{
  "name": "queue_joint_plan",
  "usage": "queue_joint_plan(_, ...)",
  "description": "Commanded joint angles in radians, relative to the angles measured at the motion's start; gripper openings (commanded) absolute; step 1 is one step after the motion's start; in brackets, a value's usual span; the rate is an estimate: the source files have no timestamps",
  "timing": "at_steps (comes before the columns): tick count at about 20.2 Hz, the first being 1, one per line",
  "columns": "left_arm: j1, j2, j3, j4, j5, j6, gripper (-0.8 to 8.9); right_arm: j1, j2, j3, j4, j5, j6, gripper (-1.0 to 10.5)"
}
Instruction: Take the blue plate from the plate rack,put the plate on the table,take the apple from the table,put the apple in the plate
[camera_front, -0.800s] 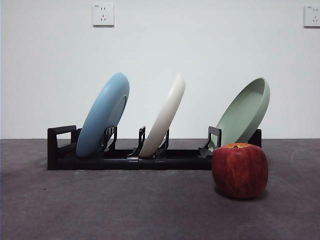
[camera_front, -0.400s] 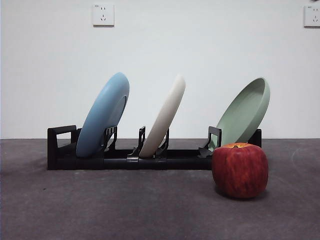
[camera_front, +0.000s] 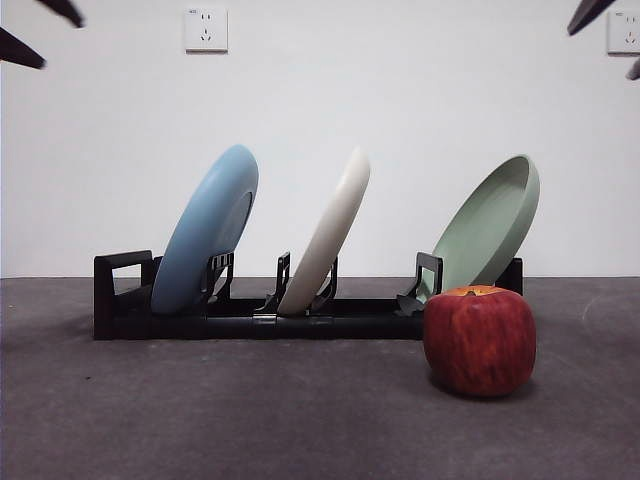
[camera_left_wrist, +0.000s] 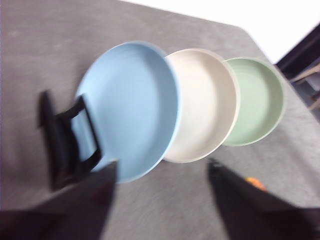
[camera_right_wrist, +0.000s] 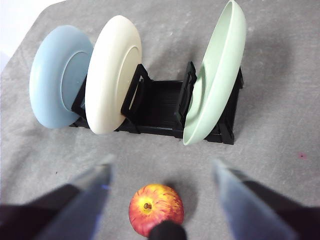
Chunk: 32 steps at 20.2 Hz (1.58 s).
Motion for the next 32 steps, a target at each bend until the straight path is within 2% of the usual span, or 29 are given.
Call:
queue_joint_plan(1, -0.049, 0.083, 0.051, 0.022, -0.011, -0.024, 4.09, 0.002, -0.001, -0.001, 0.006, -0.002, -0.007, 3.8)
queue_joint_plan(11, -0.264, 0.509, 0.417, -0.012, -0.239, 0.015, 4.08, 0.002, -0.001, -0.001, 0.005, -0.002, -0.007, 3.8)
queue_joint_plan(18, -0.309, 0.646, 0.442, 0.008, -0.296, 0.015, 4.07, 0.002, -0.001, -0.001, 0.005, -0.001, -0.007, 3.8)
queue_joint_plan(23, -0.309, 0.684, 0.442, 0.023, -0.295, 0.015, 3.98, 0.002, -0.001, -0.001, 0.005, -0.001, -0.007, 3.8)
queue_joint_plan(24, -0.309, 0.684, 0.442, 0.029, -0.288, 0.015, 3.31, 0.002, -0.001, -0.001, 0.005, -0.001, -0.007, 3.8)
queue_joint_plan(26, -0.31, 0.684, 0.442, 0.044, -0.272, 0.015, 0.86, 0.002, -0.001, -0.001, 0.005, 0.0, -0.007, 3.8)
queue_joint_plan(27, -0.31, 0.684, 0.442, 0.05, -0.264, 0.016, -0.07, 0.002, -0.001, -0.001, 0.005, 0.0, -0.007, 3.8)
queue_joint_plan(32, -0.315, 0.683, 0.442, 0.072, -0.247, 0.022, -0.09, 0.002, -0.001, -0.001, 0.005, 0.0, -0.004, 3.8)
